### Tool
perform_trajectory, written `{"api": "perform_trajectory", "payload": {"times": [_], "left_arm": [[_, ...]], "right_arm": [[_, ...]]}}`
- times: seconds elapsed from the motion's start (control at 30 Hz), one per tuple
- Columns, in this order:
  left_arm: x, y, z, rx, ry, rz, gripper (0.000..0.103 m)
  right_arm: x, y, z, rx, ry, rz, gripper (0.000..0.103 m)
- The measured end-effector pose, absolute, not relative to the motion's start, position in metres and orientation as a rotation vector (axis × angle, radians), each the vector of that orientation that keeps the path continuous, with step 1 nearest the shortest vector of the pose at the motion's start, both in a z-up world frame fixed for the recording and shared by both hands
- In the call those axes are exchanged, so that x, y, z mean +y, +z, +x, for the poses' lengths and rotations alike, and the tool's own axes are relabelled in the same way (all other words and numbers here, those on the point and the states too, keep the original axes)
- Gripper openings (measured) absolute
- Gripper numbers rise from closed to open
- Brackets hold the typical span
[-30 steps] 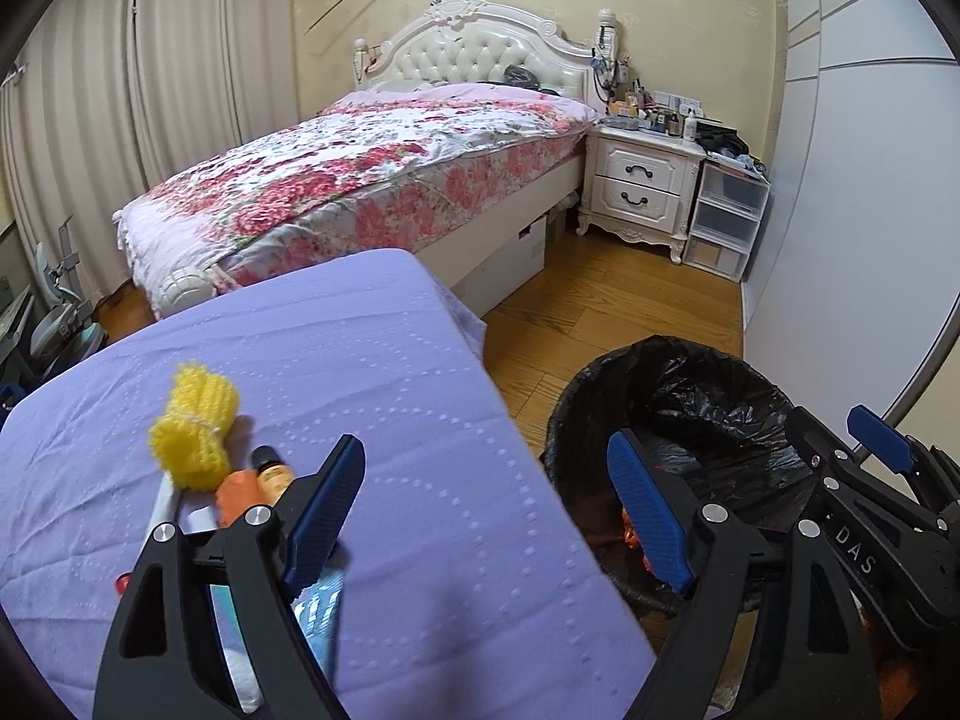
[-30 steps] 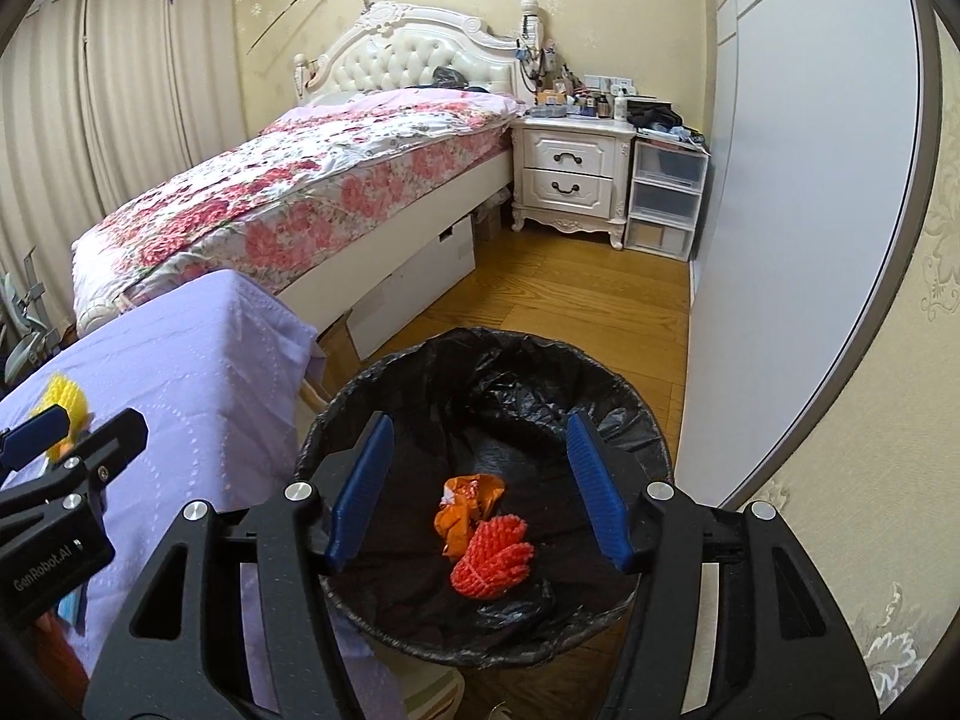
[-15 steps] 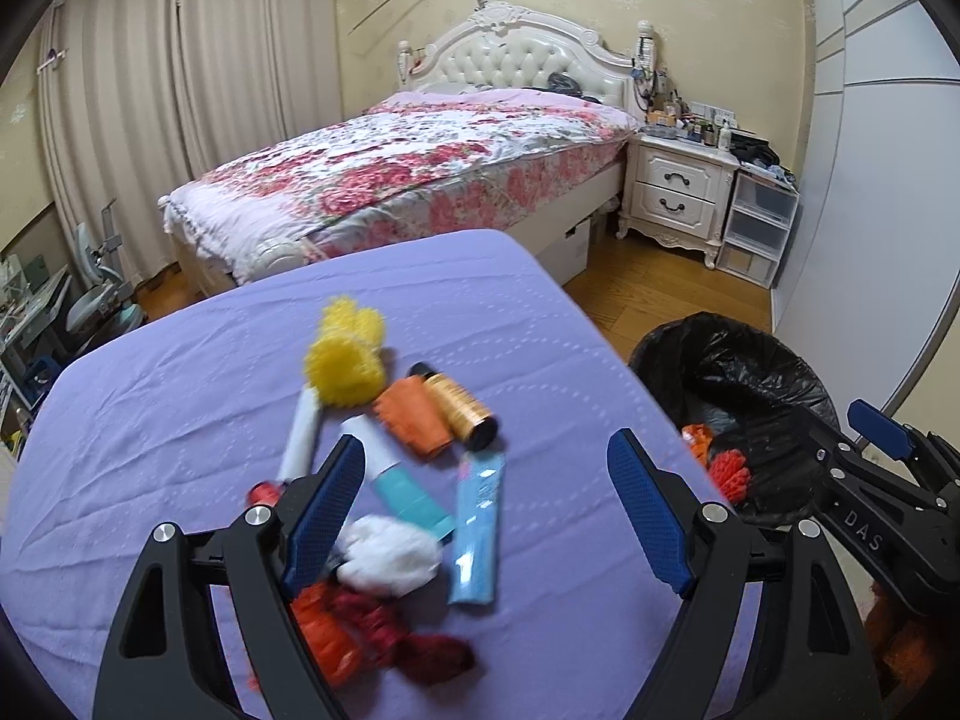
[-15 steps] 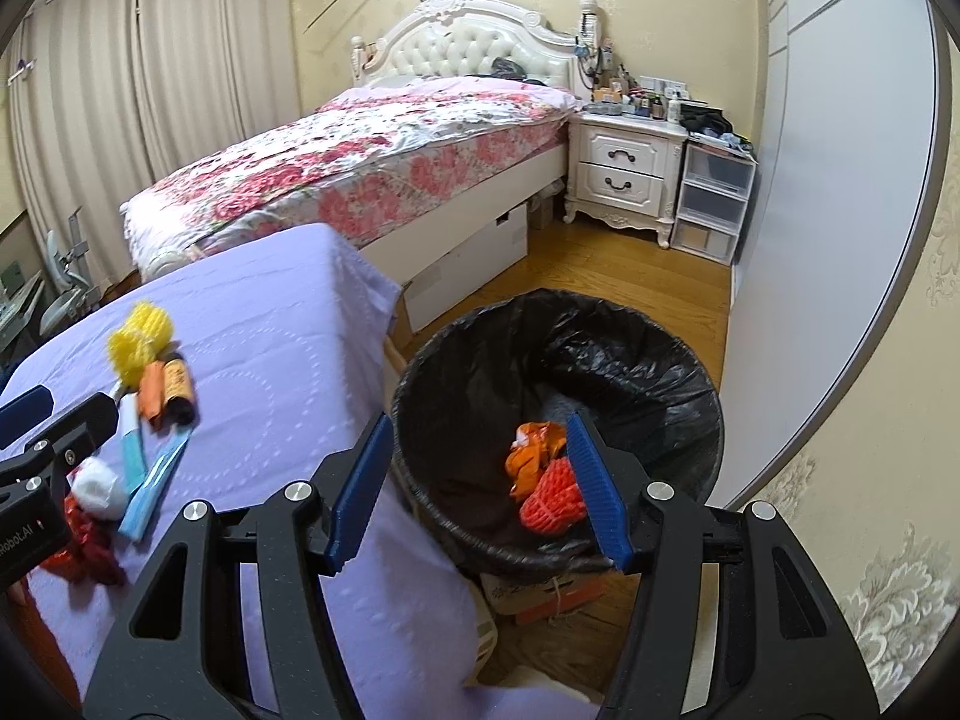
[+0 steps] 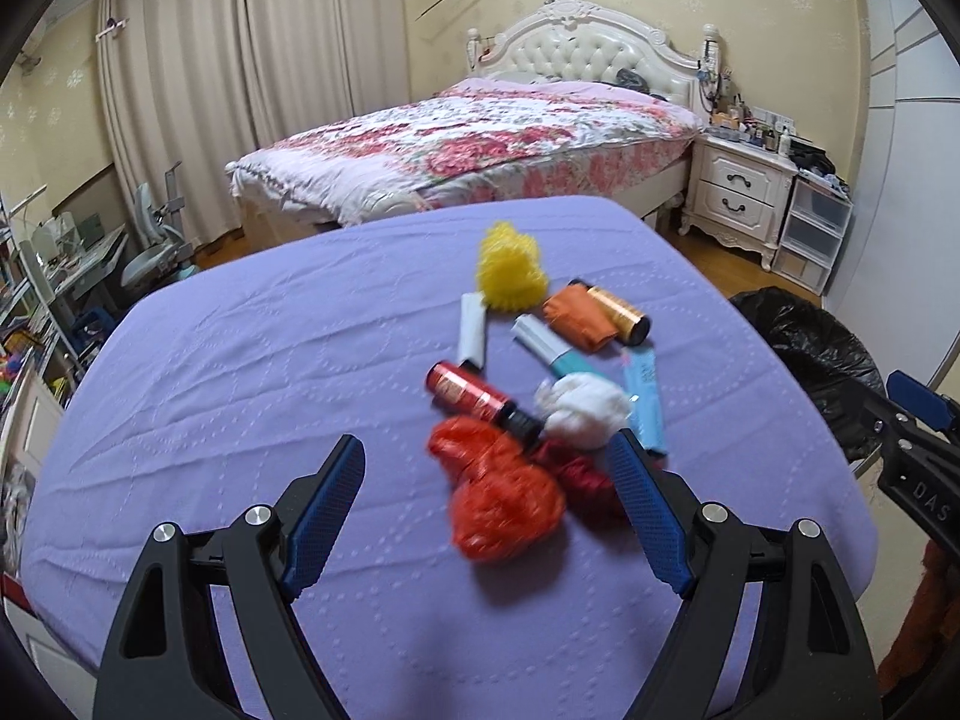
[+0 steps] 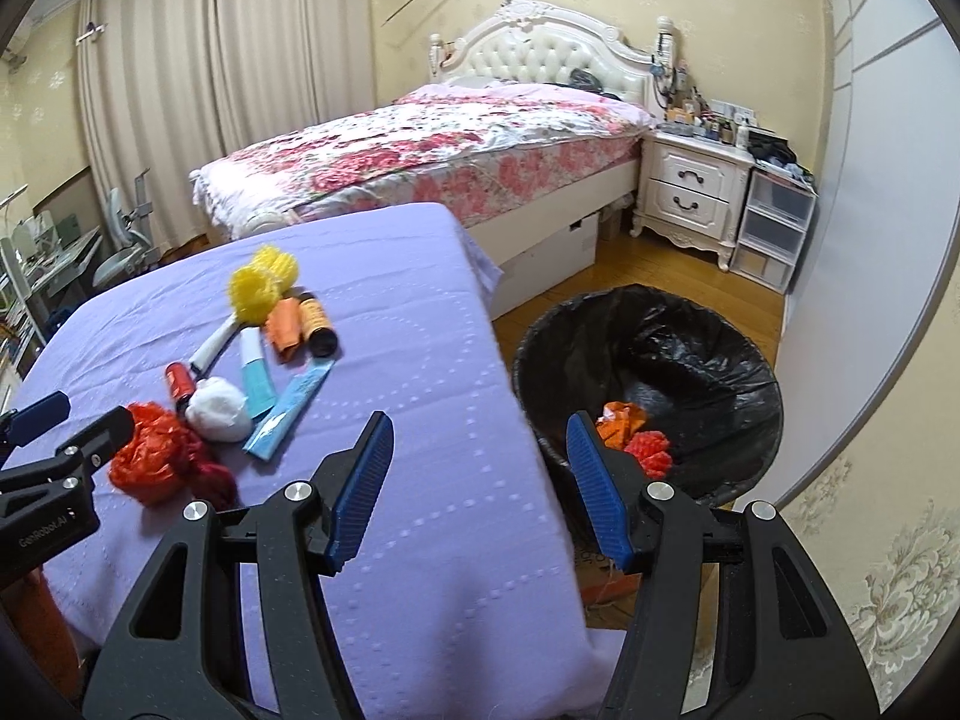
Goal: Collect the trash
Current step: 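Return to the bed and grasp the red plastic bag with the left tool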
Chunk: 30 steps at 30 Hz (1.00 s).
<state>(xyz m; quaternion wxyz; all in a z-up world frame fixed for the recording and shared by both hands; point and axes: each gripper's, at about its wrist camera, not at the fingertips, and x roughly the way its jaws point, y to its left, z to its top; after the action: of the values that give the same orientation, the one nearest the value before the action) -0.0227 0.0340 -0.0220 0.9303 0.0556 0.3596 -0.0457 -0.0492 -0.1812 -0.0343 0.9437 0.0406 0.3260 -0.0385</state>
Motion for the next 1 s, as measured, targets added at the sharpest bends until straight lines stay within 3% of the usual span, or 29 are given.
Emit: {"api": "perform_trajectory", "payload": {"times": [0.43, 0.57, 0.67, 1.0], "left_arm": [[0.046, -0.053, -0.011, 0.81, -0.091, 0.114, 0.08], [0.045, -0.059, -0.008, 0.825, -0.116, 0.112, 0.063], [0.047, -0.061, -0.009, 0.831, -0.178, 0.085, 0.04], [0.069, -0.046, -0.027, 0.777, -0.157, 0.08, 0.035]], "right_arm": [[-0.165, -0.047, -0.039, 0.707, -0.038, 0.076, 0.059], [-0.162, -0.05, -0.035, 0.717, -0.031, 0.072, 0.059], [-0.158, -0.05, -0.033, 0.721, -0.022, 0.065, 0.059], [-0.134, -0.044, -0.035, 0.707, 0.033, 0.027, 0.059]]}}
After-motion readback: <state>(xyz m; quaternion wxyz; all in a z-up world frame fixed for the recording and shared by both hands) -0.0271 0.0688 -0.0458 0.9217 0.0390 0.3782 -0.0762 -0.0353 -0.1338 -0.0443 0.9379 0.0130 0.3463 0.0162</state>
